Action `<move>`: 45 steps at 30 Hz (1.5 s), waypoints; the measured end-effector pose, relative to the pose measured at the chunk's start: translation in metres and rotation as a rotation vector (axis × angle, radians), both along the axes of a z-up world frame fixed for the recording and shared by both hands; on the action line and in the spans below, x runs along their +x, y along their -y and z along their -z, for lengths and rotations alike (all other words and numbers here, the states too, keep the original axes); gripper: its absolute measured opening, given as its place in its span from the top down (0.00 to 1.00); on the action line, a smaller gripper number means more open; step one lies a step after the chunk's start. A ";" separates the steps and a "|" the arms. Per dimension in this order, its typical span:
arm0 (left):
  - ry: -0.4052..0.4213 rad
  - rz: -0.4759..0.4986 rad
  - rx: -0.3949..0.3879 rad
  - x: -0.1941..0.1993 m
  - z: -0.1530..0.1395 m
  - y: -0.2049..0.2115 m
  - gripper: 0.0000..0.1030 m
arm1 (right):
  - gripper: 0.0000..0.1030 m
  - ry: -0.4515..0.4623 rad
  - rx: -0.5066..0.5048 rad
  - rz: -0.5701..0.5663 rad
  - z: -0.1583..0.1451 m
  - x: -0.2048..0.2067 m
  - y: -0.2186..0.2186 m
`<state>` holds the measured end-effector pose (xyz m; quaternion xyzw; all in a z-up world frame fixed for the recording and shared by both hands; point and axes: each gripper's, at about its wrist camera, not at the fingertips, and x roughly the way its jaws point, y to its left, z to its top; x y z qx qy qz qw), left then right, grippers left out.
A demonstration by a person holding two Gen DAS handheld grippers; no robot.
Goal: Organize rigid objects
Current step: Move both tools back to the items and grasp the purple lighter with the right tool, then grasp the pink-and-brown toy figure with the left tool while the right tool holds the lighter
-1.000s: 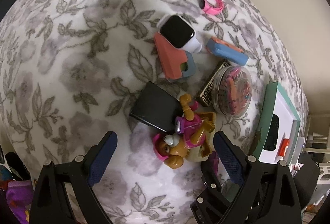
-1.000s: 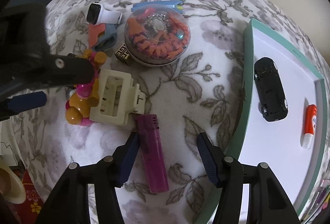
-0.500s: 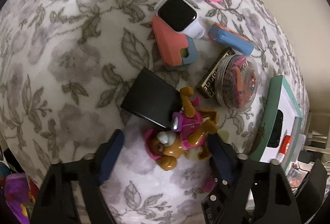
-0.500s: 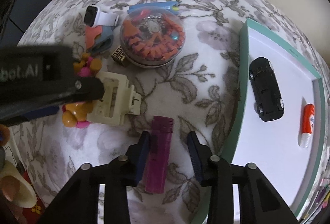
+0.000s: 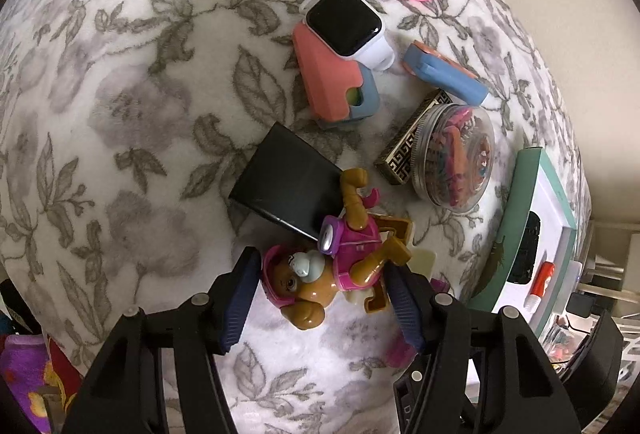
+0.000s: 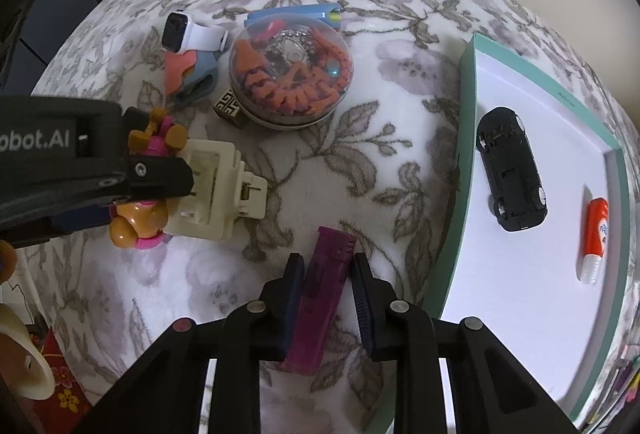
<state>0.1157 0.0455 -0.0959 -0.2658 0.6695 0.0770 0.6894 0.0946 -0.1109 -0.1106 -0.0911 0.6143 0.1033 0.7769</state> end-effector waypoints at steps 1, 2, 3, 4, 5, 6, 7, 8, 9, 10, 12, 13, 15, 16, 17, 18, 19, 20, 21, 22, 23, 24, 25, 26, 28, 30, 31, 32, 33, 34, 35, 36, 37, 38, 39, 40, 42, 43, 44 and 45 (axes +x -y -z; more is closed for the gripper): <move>0.001 -0.002 0.001 0.000 -0.001 0.000 0.38 | 0.77 -0.001 0.007 0.003 -0.001 0.000 0.001; 0.002 -0.004 0.002 0.000 -0.003 -0.001 0.38 | 0.77 -0.002 0.014 0.004 -0.002 -0.001 0.001; 0.004 -0.006 0.004 -0.001 -0.005 -0.002 0.38 | 0.77 -0.003 0.019 0.004 -0.002 -0.001 0.002; 0.007 -0.007 0.007 -0.001 -0.007 -0.003 0.38 | 0.77 -0.004 0.022 0.004 -0.003 0.000 0.002; 0.010 -0.008 0.010 -0.001 -0.009 -0.004 0.38 | 0.78 -0.004 0.024 0.004 -0.004 0.001 0.003; 0.014 -0.011 0.015 -0.001 -0.011 -0.005 0.38 | 0.78 -0.004 0.025 0.004 -0.006 0.001 0.003; 0.016 -0.012 0.017 -0.002 -0.012 -0.006 0.38 | 0.78 0.000 0.028 0.004 -0.007 0.001 0.003; 0.019 -0.016 0.019 -0.003 -0.014 -0.008 0.38 | 0.78 0.004 0.029 0.004 -0.011 0.002 0.004; 0.024 -0.022 0.021 -0.003 -0.017 -0.010 0.38 | 0.78 0.010 0.032 0.003 -0.015 0.002 0.005; 0.029 -0.027 0.021 -0.004 -0.019 -0.011 0.38 | 0.79 0.020 0.037 0.004 -0.020 0.003 0.006; 0.047 -0.034 0.026 -0.004 -0.027 -0.014 0.38 | 0.79 0.033 0.049 0.007 -0.027 0.004 0.008; 0.055 -0.035 0.028 -0.005 -0.030 -0.015 0.38 | 0.79 0.041 0.056 0.009 -0.032 0.005 0.008; 0.076 -0.036 0.027 -0.006 -0.037 -0.016 0.38 | 0.79 0.063 0.065 0.012 -0.043 0.006 0.011; 0.088 -0.037 0.023 -0.006 -0.042 -0.017 0.38 | 0.79 0.074 0.070 0.015 -0.048 0.007 0.013; 0.104 -0.037 0.020 -0.007 -0.047 -0.018 0.38 | 0.79 0.089 0.079 0.019 -0.055 0.007 0.014; 0.114 -0.038 0.020 -0.007 -0.051 -0.018 0.38 | 0.79 0.106 0.091 0.025 -0.063 0.008 0.017; 0.131 -0.037 0.021 -0.007 -0.058 -0.019 0.38 | 0.80 0.120 0.100 0.030 -0.070 0.009 0.019; 0.141 -0.035 0.024 -0.008 -0.061 -0.019 0.38 | 0.80 0.136 0.108 0.037 -0.077 0.010 0.021; 0.153 -0.032 0.029 -0.009 -0.066 -0.020 0.38 | 0.82 0.152 0.117 0.044 -0.084 0.010 0.022; 0.166 -0.030 0.036 -0.011 -0.071 -0.021 0.38 | 0.85 0.162 0.125 0.048 -0.087 0.010 0.024; 0.179 -0.027 0.043 -0.013 -0.076 -0.022 0.38 | 0.87 0.179 0.134 0.056 -0.093 0.010 0.026; 0.191 -0.024 0.050 -0.013 -0.081 -0.023 0.38 | 0.88 0.197 0.140 0.065 -0.100 0.010 0.029; 0.199 -0.021 0.054 -0.014 -0.084 -0.022 0.38 | 0.88 0.210 0.143 0.070 -0.102 0.007 0.030; 0.207 -0.017 0.059 -0.015 -0.087 -0.020 0.38 | 0.88 0.215 0.145 0.073 -0.104 0.007 0.030; 0.218 -0.010 0.063 -0.015 -0.091 -0.020 0.38 | 0.88 0.229 0.153 0.081 -0.110 0.007 0.034; 0.222 -0.006 0.068 -0.015 -0.091 -0.015 0.38 | 0.88 0.222 0.150 0.083 -0.108 0.008 0.035; 0.222 -0.004 0.072 -0.014 -0.090 -0.013 0.38 | 0.88 0.213 0.149 0.083 -0.104 0.009 0.035; 0.221 -0.004 0.076 -0.013 -0.090 -0.012 0.38 | 0.88 0.206 0.147 0.082 -0.102 0.010 0.034; 0.219 -0.003 0.079 -0.013 -0.090 -0.012 0.38 | 0.88 0.202 0.142 0.081 -0.099 0.010 0.035; 0.217 -0.002 0.081 -0.012 -0.089 -0.011 0.38 | 0.88 0.196 0.128 0.079 -0.093 0.011 0.034; 0.214 0.001 0.082 -0.013 -0.088 -0.010 0.38 | 0.88 0.191 0.119 0.076 -0.089 0.012 0.033; 0.210 0.003 0.080 -0.013 -0.085 -0.009 0.38 | 0.88 0.184 0.111 0.074 -0.084 0.013 0.033; 0.205 0.003 0.079 -0.012 -0.083 -0.009 0.38 | 0.88 0.171 0.104 0.076 -0.077 0.015 0.032; 0.199 0.002 0.079 -0.012 -0.081 -0.010 0.38 | 0.88 0.164 0.101 0.077 -0.074 0.016 0.032; 0.192 0.002 0.081 -0.012 -0.078 -0.010 0.38 | 0.88 0.158 0.098 0.080 -0.069 0.018 0.032; 0.188 0.003 0.085 -0.012 -0.076 -0.011 0.38 | 0.88 0.155 0.098 0.081 -0.066 0.019 0.033; 0.168 0.003 0.099 -0.010 -0.070 -0.012 0.38 | 0.87 0.147 0.098 0.088 -0.059 0.021 0.034; 0.161 0.003 0.100 -0.010 -0.067 -0.012 0.38 | 0.87 0.142 0.100 0.095 -0.056 0.023 0.035; 0.152 0.002 0.098 -0.009 -0.064 -0.013 0.38 | 0.87 0.140 0.102 0.100 -0.053 0.025 0.036; 0.144 0.002 0.095 -0.008 -0.061 -0.013 0.38 | 0.87 0.138 0.103 0.106 -0.051 0.026 0.036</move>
